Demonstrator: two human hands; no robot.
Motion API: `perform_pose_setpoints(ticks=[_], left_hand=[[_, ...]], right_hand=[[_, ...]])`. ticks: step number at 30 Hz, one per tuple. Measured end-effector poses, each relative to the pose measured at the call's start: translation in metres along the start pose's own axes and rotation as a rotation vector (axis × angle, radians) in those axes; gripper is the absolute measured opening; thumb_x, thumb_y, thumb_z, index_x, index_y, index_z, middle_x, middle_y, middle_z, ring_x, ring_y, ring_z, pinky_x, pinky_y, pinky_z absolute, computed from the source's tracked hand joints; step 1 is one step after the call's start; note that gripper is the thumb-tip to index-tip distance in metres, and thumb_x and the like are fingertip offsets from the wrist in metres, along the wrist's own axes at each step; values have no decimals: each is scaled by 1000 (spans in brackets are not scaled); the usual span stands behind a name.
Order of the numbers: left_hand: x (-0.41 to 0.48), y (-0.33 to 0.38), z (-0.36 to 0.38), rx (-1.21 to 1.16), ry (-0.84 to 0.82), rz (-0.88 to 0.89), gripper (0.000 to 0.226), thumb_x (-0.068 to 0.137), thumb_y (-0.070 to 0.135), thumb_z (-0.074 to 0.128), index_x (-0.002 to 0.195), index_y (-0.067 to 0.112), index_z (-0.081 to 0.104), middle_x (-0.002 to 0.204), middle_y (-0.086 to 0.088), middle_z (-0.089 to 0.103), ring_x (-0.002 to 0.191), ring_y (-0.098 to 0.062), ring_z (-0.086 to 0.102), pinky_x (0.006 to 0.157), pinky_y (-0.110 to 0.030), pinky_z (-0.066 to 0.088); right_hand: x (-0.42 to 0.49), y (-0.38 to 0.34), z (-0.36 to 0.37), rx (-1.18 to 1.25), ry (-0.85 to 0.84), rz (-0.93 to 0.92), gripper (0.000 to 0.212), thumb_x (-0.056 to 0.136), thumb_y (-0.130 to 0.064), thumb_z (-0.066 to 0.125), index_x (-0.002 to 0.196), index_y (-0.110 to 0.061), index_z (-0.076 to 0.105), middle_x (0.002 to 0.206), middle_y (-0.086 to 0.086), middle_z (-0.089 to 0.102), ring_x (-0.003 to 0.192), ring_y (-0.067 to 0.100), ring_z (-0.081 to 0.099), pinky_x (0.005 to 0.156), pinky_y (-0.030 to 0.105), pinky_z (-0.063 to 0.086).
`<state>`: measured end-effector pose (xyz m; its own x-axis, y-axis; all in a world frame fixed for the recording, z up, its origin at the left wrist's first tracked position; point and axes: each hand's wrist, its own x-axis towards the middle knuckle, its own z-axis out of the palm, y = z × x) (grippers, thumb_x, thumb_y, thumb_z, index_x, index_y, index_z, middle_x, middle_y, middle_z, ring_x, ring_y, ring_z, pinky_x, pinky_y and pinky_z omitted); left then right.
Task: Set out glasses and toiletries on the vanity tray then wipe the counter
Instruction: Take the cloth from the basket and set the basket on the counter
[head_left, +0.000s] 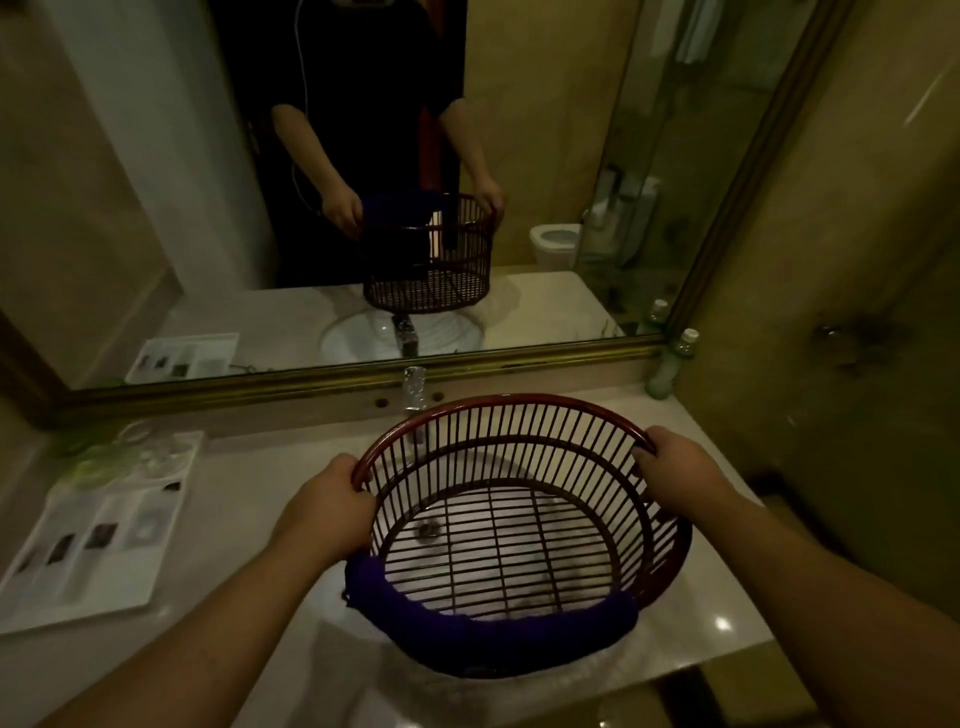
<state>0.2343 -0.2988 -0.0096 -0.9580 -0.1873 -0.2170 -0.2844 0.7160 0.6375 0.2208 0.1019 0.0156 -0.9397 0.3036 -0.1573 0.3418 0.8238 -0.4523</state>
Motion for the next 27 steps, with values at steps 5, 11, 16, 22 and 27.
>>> perform_pose_setpoints(ticks=[5,11,16,22,27], left_hand=[[26,41,22,-16,-40,80,21,87,16,54,96,35,52,82,-2,65,65,-23,69,62,-43,62],[51,93,53,-40,-91,116,28,90,13,56,112,31,55,87,-3,66,71,-24,70,67,-45,62],[80,141,91,-40,-107,105,27,92,12,55,110,31,53,90,-6,66,75,-27,70,70,-47,61],[128,201,140,-26,-72,48,22,95,16,55,110,31,51,90,-6,67,74,-26,70,67,-46,62],[166,238,174,-10,-93,-4,19,93,29,56,111,32,53,95,-4,66,80,-27,68,73,-49,60]], right_hand=[[21,29,-24,-6,27,58,13,103,-30,51,103,-20,58,94,7,67,86,27,68,76,53,61],[58,63,-53,9,73,86,12,103,-31,52,102,-22,60,90,4,67,83,26,68,75,50,62],[121,94,-75,2,78,72,15,103,-32,52,107,-22,62,94,4,69,84,24,68,77,43,60],[221,129,-90,37,27,43,17,103,-29,52,111,-21,65,91,2,69,84,23,68,76,39,57],[296,152,-99,7,-23,18,13,105,-30,50,105,-25,62,87,-4,63,77,12,60,66,30,44]])
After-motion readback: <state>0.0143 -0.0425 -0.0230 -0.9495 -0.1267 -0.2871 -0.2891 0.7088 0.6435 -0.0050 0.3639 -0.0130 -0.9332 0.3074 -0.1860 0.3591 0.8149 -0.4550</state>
